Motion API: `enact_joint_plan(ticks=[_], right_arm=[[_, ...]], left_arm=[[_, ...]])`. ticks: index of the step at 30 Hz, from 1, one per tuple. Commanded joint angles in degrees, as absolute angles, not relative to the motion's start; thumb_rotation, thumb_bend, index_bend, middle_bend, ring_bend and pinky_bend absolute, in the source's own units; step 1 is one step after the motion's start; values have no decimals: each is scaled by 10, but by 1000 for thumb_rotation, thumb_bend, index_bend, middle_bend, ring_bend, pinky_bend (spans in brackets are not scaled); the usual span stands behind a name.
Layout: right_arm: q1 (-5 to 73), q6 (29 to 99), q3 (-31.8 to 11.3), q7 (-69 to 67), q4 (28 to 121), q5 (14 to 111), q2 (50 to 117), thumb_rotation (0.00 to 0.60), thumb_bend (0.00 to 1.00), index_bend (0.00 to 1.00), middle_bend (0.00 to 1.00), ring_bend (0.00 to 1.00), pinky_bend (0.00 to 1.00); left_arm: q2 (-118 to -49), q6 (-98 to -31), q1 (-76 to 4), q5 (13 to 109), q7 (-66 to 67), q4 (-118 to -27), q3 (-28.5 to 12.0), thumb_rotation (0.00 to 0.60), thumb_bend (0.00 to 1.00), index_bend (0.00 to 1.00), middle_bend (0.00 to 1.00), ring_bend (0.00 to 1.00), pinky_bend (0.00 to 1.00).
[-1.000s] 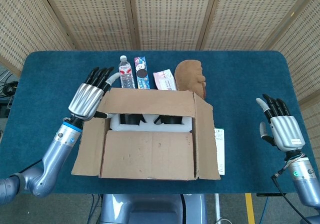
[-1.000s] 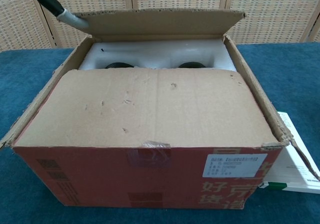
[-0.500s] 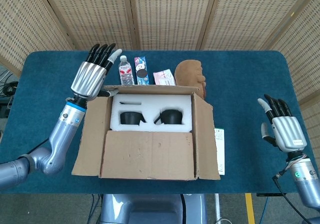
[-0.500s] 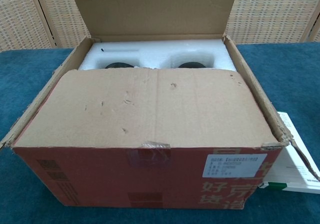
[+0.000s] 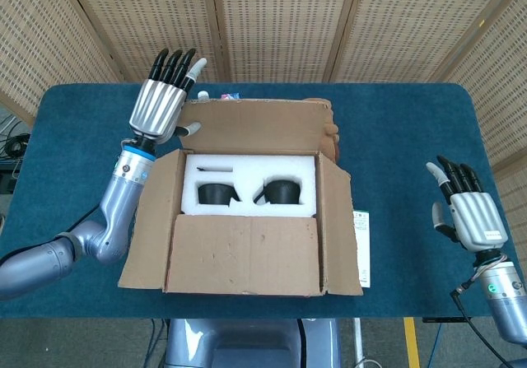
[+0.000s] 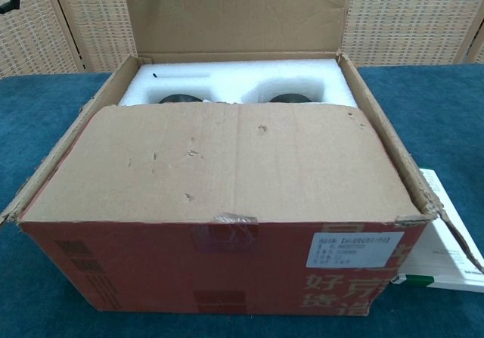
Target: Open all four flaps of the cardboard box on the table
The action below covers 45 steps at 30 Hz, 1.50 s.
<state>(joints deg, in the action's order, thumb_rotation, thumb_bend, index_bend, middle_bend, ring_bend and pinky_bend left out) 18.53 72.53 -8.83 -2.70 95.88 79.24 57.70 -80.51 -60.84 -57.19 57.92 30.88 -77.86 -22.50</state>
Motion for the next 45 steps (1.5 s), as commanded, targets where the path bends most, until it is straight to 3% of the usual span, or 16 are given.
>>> enact_joint_plan(ticks=[1,13,19,21,27,32,35,37,39,45], right_arm=[[184,725,-88,-28,959,792,577,600,707,16,0,0,0],[181,728,-86,-23,967,793,573,600,709,16,0,0,0],[180,730,-88,-19,970,792,573,600,709,16,0,0,0],[180,728,-87,-17,971,792,574,600,711,16,0,0,0],[180,728,-86,-16,971,791,576,600,723,16,0,0,0],[179,728,-86,-16,972,790,578,600,724,16,0,0,0],[178,728,-86,-17,971,790,578,600,724,16,0,0,0],[178,729,-86,-17,971,791,579,600,724,16,0,0,0],[177,730,-86,-17,971,791,578,600,724,16,0,0,0],[174,732,-85,-18,972,791,578,600,724,16,0,0,0]], left_arm=[[-809,-590,-578,534,334,-768,-226,490,156,0,0,0,0],[-789,-582,-583,484,361,-789,-223,486,164,0,0,0,0],[-720,-537,-560,437,317,-902,-231,487,189,0,0,0,0],[-689,-517,-552,421,298,-947,-231,487,244,0,0,0,0],[-629,-482,-528,433,246,-1032,-219,489,607,70,0,0,0],[-599,-472,-512,473,218,-1069,-200,490,751,144,0,0,0],[-588,-467,-501,492,197,-1086,-192,486,889,223,0,0,0],[-585,-466,-495,506,185,-1092,-187,361,976,264,0,0,0],[-582,-465,-489,513,166,-1101,-182,219,1000,289,0,0,0],[-575,-444,-484,541,134,-1113,-167,185,1000,296,0,0,0]])
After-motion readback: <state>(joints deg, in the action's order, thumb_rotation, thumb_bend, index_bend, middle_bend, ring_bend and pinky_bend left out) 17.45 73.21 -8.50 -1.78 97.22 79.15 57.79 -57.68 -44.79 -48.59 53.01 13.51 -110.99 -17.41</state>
